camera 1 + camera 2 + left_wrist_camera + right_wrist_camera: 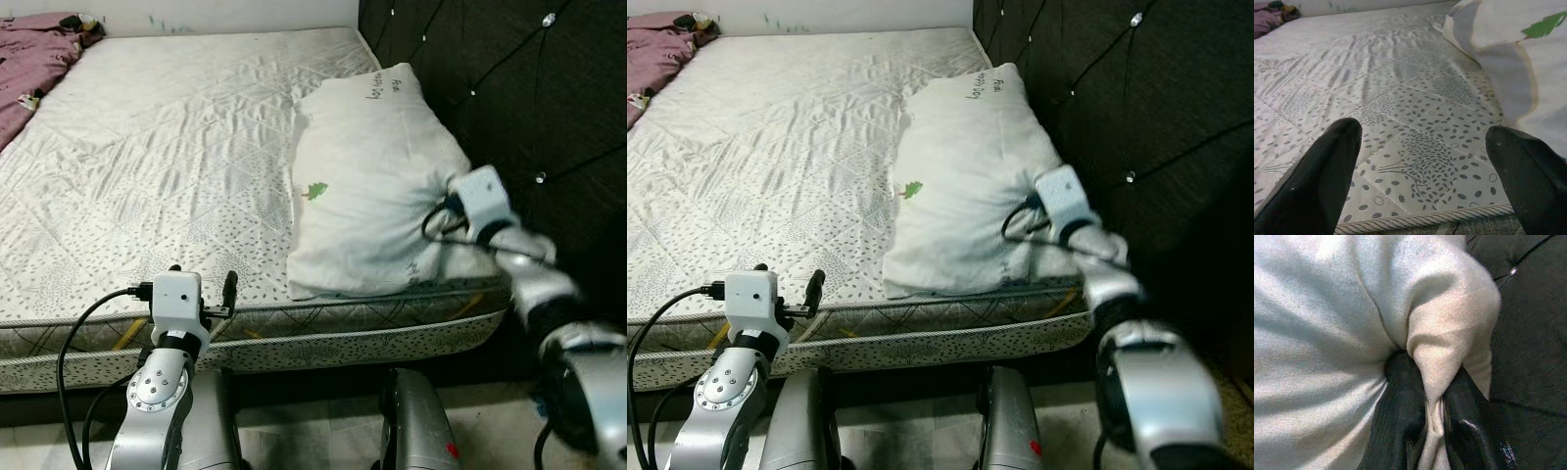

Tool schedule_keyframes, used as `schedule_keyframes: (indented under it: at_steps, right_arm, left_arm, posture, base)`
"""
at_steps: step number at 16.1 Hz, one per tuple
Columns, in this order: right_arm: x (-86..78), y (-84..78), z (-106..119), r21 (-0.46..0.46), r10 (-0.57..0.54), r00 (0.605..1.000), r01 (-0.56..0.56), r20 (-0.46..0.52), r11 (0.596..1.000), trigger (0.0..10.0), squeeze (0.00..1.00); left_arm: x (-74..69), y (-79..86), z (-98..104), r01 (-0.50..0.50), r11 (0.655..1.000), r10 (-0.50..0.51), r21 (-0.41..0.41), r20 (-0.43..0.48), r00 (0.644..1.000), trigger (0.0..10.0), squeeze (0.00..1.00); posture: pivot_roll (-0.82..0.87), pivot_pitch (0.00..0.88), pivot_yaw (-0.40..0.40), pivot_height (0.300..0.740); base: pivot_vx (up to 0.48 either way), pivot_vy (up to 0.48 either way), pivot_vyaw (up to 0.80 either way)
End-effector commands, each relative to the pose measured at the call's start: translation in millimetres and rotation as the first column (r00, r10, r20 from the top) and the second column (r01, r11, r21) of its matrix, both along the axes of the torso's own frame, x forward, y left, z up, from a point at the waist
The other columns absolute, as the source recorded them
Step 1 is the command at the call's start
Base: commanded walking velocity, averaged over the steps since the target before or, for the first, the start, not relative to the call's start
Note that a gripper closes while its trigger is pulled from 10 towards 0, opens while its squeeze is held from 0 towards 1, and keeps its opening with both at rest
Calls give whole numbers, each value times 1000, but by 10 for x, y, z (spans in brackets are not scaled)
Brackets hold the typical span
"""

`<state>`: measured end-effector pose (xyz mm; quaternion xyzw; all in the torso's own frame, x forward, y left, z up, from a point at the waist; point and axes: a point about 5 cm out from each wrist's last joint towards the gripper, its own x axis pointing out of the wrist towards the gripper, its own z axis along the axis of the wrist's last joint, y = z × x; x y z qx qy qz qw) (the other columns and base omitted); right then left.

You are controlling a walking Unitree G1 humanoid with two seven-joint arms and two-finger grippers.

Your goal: Clean up the room

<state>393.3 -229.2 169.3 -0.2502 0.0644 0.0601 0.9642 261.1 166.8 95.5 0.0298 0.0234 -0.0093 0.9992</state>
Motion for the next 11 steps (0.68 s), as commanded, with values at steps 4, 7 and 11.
schedule_keyframes:
  at_steps: [4, 7, 11]
  right_arm:
    - [108, -332, 711, 135, -176, 971, 155, 164, 979, 0, 0]
    - [-2, -732, 924, 139, -337, 916, 312, 217, 940, 0, 0]
    - [-77, -882, 798, 95, -365, 919, 353, 153, 931, 0, 0]
  left_arm:
    - [-28, 88, -18, -44, 999, 44, 12, -9, 999, 10000, 0]
    - [-65, 102, -24, -58, 998, 58, 5, -8, 998, 10000, 0]
    - [-52, 79, -20, -53, 999, 53, 0, -7, 999, 10000, 0]
  posture:
    - [92, 31, -7, 512]
    - [100, 32, -14, 512]
    - [97, 33, -14, 512]
  base:
    - [0, 0, 0]
    - [0, 0, 0]
    - [0, 0, 0]
